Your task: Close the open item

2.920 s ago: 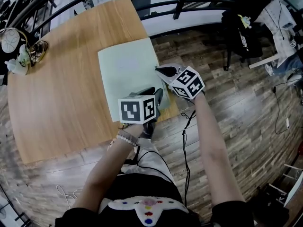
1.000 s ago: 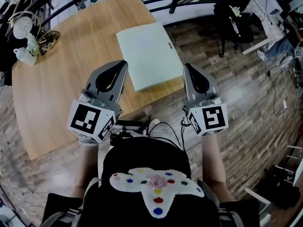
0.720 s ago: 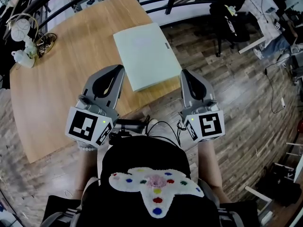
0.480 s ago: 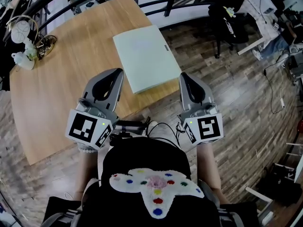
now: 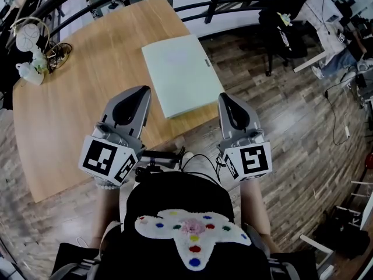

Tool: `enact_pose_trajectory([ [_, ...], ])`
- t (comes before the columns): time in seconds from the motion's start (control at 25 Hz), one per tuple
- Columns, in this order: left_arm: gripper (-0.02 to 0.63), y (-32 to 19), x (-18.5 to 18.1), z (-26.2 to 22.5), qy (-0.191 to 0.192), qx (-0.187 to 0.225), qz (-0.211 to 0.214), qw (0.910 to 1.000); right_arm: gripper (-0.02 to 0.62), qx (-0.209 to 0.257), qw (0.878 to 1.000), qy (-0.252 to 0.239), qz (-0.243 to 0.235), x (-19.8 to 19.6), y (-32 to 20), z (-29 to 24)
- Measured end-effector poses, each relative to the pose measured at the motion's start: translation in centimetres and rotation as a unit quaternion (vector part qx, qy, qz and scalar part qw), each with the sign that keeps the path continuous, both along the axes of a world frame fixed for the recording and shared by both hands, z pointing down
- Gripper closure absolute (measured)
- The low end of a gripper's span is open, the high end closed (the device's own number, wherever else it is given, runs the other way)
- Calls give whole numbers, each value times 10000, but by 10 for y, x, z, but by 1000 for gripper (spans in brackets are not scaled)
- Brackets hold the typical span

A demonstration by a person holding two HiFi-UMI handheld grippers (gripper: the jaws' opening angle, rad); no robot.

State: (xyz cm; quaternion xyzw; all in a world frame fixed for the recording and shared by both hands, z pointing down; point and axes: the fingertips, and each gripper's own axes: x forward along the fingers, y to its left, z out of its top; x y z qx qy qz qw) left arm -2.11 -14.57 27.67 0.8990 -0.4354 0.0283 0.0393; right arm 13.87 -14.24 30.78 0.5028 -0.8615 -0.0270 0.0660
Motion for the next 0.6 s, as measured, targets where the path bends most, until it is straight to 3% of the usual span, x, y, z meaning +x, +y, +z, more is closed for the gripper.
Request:
enact_pose_trajectory([
  [0.6, 600, -5, 2, 6, 42, -76, 110, 9999, 588, -26, 9996, 279, 7, -3, -7, 6],
])
